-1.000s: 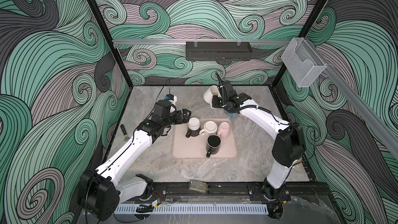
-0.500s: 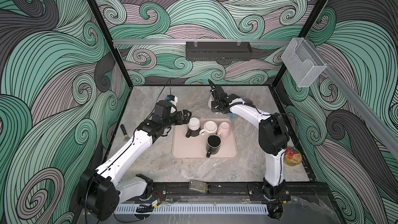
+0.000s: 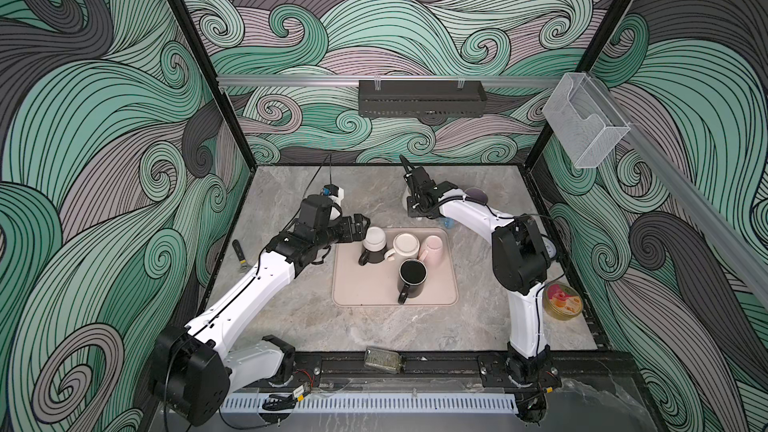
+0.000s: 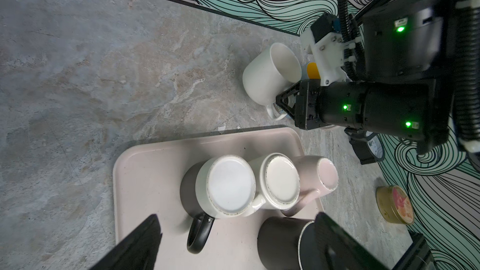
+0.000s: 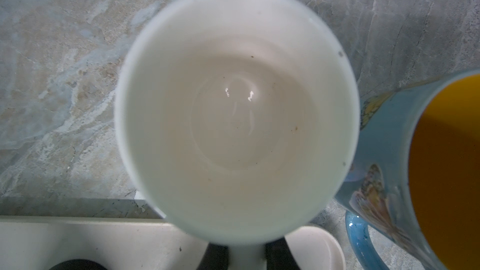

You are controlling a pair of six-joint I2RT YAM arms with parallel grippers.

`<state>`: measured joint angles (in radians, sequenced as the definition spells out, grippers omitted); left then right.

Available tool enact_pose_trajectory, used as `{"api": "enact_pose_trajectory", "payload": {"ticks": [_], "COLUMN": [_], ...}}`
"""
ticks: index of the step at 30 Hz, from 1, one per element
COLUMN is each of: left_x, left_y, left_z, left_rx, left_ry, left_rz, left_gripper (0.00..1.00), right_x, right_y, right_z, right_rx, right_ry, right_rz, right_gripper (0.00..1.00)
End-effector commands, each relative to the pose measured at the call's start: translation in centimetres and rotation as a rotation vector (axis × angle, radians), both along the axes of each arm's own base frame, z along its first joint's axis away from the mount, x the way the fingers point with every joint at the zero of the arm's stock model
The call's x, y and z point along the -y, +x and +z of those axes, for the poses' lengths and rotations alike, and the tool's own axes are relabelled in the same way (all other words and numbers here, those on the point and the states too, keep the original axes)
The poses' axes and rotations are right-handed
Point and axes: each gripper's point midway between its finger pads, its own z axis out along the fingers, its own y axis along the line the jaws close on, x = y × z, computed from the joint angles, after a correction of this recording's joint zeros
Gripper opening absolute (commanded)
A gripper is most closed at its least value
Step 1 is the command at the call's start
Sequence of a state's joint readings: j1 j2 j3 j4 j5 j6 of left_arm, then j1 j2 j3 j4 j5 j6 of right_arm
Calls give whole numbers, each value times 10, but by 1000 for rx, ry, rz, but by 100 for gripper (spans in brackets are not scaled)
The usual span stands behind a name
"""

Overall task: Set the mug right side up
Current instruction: 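Lower the white mug upright beside the blue mug and open the right gripper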

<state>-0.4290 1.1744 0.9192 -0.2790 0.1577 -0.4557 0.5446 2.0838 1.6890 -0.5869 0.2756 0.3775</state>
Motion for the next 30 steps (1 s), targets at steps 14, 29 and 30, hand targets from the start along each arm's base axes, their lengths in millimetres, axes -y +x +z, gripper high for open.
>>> {"api": "enact_pose_trajectory", "payload": {"ticks": [14, 29, 30], "left_x": [4, 5, 5], "left_y": [-7, -7, -7], "left_z": [-11, -20, -21], "left_rx": [-26, -44, -47], "left_ry": [17, 17, 17], "left_rz": [-26, -20, -21], "left_gripper": [93, 93, 93], "right_x": [15, 21, 21], "right_y": [9, 6, 5], "right_z": [-12, -26, -28], "right_rx": [32, 12, 9], "right_ry": [-44, -35, -31], "right_rz": [-55, -74, -76], "right_gripper": [0, 0, 0]}}
